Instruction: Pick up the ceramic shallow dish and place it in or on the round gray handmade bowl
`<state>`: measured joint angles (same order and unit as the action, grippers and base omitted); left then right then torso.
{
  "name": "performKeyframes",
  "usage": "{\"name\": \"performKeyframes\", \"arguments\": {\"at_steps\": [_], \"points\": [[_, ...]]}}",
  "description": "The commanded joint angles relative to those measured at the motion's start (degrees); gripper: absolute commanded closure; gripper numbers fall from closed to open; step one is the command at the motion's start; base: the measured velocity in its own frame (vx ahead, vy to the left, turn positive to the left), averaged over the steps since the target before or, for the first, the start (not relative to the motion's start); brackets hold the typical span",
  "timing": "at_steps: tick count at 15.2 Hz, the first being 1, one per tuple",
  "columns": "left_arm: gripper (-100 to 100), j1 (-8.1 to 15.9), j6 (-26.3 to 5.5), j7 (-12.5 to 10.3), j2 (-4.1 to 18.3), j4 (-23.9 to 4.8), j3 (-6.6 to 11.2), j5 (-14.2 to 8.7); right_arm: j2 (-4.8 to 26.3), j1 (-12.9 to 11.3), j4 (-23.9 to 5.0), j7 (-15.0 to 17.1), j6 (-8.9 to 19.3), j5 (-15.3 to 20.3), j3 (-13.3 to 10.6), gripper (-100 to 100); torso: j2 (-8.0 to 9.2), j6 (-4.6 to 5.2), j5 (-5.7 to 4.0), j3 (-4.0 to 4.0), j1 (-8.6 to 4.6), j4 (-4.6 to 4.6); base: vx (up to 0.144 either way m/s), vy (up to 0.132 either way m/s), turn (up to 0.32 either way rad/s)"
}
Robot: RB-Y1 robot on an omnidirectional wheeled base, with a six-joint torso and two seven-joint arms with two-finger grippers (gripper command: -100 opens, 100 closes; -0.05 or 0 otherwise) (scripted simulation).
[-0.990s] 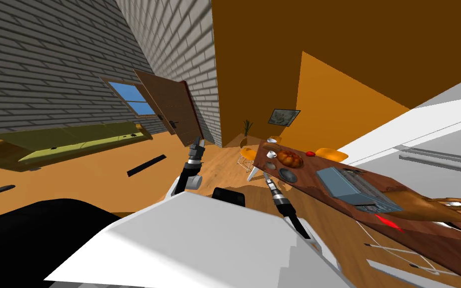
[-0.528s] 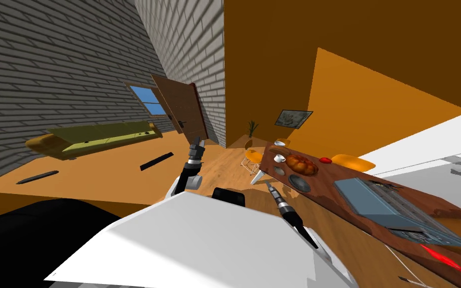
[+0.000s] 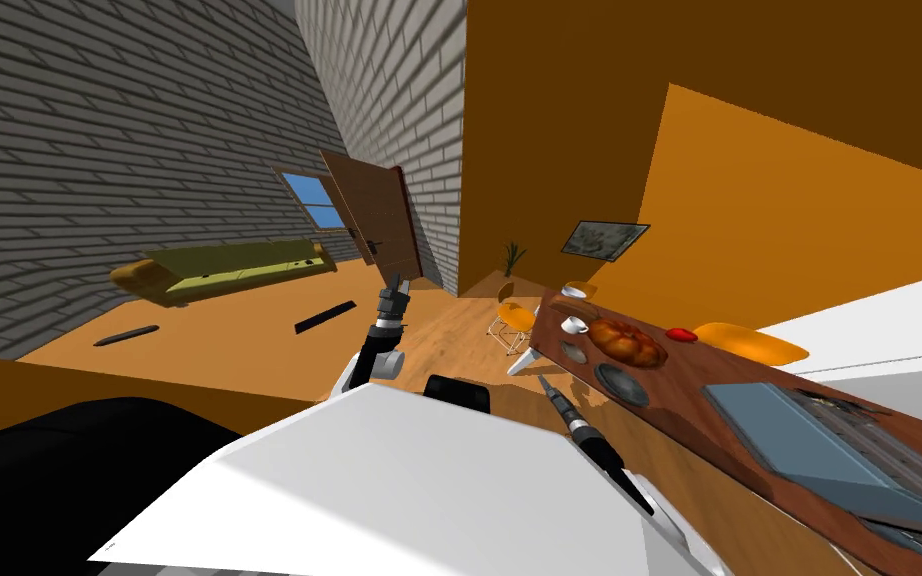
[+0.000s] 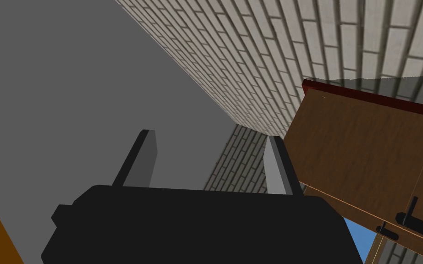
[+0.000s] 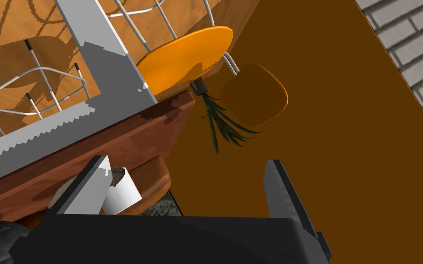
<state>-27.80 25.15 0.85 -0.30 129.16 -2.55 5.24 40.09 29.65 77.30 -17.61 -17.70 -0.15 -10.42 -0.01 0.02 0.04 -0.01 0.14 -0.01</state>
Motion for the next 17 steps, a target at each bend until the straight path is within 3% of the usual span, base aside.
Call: {"name": "performKeyframes", "arguments": {"at_steps": [1,7,8,9,17], "points": [[0,0.0,0.0,0.0,0.0,0.0,0.00,0.0,1.6,-0.4,-2.9,-0.9,0.9,-0.1,-0.9,-100,0.00,0.00,0.00,0.00,0.00,0.00,0.035,0.043,0.146],[0,0.0,0.0,0.0,0.0,0.0,-0.01,0.0,4.6,-0.8,-11.3,-2.5,2.9,-0.5,-2.7,-100,-0.15,-0.05,0.02,-0.08,0.08,-0.02,0.070,0.057,0.167],[0,0.0,0.0,0.0,0.0,0.0,-0.01,0.0,4.6,-0.8,-11.4,-2.5,2.9,-0.5,-2.7,-100,-0.17,-0.04,0.02,-0.09,0.08,-0.03,0.064,0.033,0.069],[0,0.0,0.0,0.0,0.0,0.0,0.00,0.0,6.0,-1.1,-13.7,-3.2,3.9,-0.7,-3.5,-100,-0.14,-0.02,0.01,-0.08,0.04,-0.03,0.072,0.035,0.167],[0,0.0,0.0,0.0,0.0,0.0,0.00,0.0,8.6,-1.6,-21.2,-4.6,5.8,-1.1,-5.3,-100,-0.15,-0.04,-0.01,-0.08,-0.05,-0.02,0.068,0.025,0.128]]}}
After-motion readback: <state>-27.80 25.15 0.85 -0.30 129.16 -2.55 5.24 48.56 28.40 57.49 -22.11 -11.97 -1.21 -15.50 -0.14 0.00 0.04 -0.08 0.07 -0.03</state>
